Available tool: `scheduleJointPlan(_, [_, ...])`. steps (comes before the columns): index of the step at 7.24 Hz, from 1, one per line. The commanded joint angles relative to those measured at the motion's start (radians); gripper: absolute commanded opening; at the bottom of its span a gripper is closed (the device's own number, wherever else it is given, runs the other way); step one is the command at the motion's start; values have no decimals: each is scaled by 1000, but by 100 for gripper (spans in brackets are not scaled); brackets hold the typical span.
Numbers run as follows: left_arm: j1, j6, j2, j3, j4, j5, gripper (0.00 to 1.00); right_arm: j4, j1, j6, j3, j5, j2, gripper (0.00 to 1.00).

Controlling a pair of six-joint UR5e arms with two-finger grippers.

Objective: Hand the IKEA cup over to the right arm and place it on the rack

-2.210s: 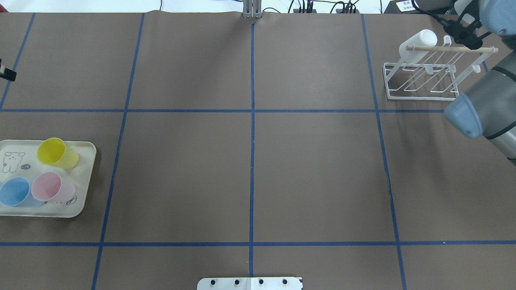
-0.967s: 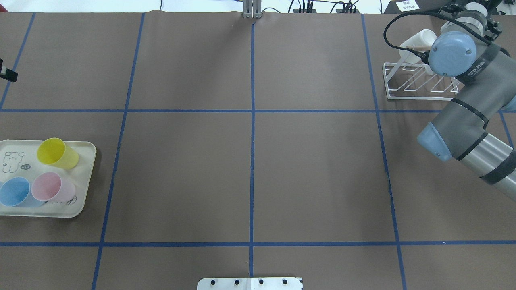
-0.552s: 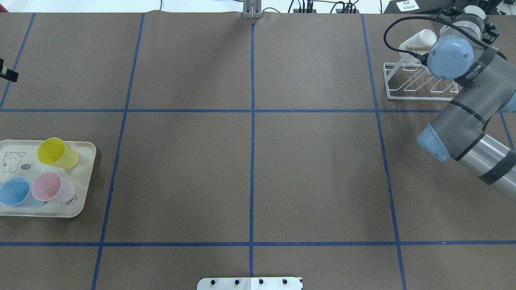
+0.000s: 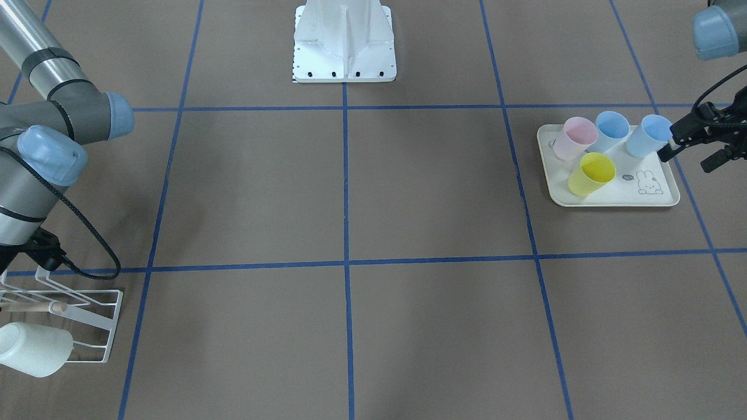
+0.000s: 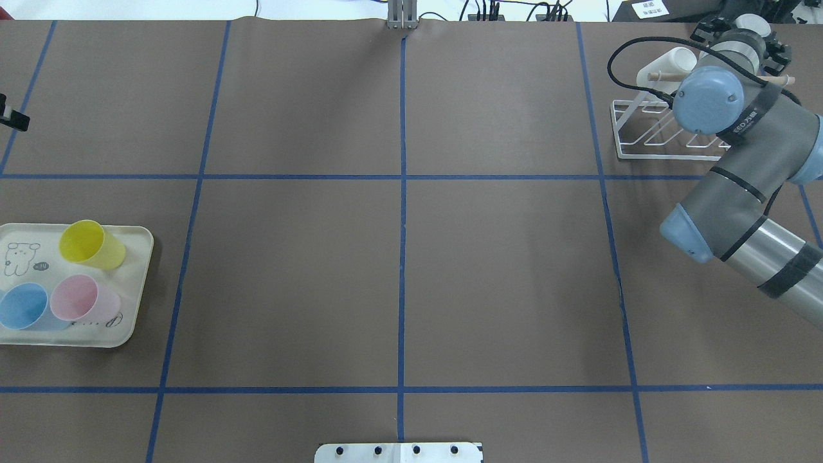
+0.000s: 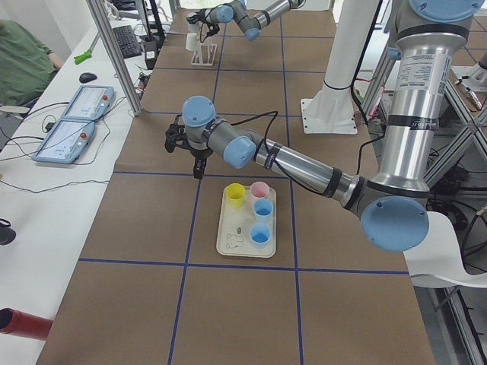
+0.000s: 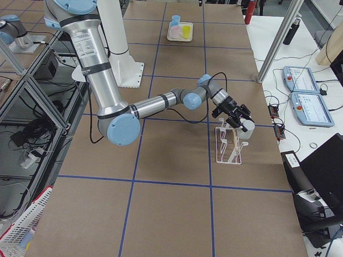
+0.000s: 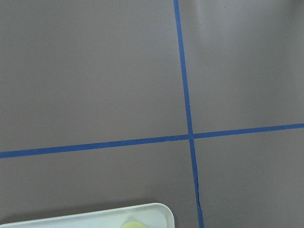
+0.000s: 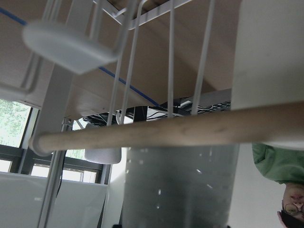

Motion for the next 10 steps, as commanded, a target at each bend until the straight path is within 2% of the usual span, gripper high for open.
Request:
scheduleJointPlan(1, [2, 0, -1, 2, 0, 2, 100, 0, -6, 1, -1, -1, 1, 50])
scheduleJointPlan(10, [3, -3, -9, 7, -2, 2, 100, 0, -6, -8, -1, -1, -8, 53])
